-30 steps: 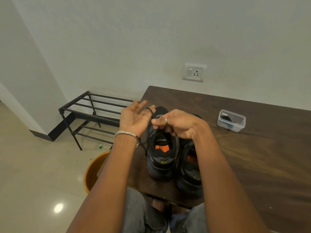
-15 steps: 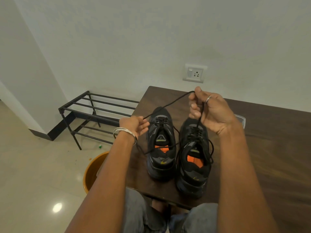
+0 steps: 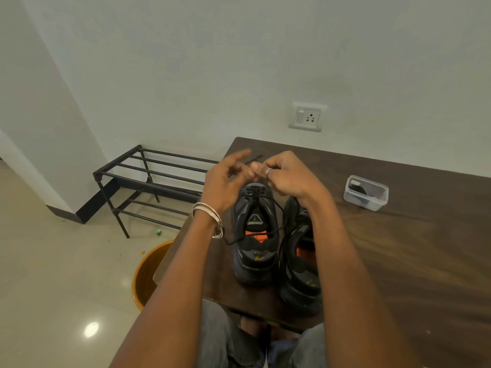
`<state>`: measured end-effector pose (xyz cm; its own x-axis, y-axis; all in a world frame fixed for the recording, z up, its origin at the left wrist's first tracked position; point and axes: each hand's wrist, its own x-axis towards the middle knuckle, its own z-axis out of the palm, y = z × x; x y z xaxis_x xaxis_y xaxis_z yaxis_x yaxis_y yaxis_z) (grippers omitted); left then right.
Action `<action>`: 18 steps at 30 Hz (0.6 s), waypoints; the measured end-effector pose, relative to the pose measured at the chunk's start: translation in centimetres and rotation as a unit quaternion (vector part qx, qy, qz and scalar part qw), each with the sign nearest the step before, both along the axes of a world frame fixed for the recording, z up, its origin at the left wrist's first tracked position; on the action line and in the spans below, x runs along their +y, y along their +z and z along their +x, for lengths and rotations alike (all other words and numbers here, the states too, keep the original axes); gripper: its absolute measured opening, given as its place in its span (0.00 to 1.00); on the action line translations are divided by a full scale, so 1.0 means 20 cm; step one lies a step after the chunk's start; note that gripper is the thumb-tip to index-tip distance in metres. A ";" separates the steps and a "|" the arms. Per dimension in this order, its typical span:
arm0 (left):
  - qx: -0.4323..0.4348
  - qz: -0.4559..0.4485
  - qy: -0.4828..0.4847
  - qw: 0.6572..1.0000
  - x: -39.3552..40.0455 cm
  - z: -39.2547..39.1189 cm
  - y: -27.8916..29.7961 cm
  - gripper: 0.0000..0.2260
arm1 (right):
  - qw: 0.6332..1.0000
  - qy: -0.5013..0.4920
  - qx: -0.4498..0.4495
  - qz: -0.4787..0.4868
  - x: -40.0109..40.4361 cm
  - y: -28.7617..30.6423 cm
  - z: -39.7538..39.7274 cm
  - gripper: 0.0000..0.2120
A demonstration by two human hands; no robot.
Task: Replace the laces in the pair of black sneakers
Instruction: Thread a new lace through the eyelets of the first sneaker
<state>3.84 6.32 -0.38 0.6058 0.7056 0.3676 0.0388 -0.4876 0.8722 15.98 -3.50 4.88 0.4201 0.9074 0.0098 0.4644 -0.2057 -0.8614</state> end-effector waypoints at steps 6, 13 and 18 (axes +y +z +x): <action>0.097 0.097 0.052 0.989 0.03 0.01 0.00 0.09 | 0.999 0.021 -0.026 -0.028 0.00 -0.01 0.01 0.18; 0.131 0.062 0.265 0.953 0.09 0.01 -0.06 0.10 | 0.997 -0.074 0.011 -0.022 -0.04 -0.05 0.10 0.10; 0.164 0.009 0.343 0.925 0.09 0.00 -0.09 0.10 | 0.994 -0.108 -0.001 -0.033 -0.07 -0.09 0.16 0.10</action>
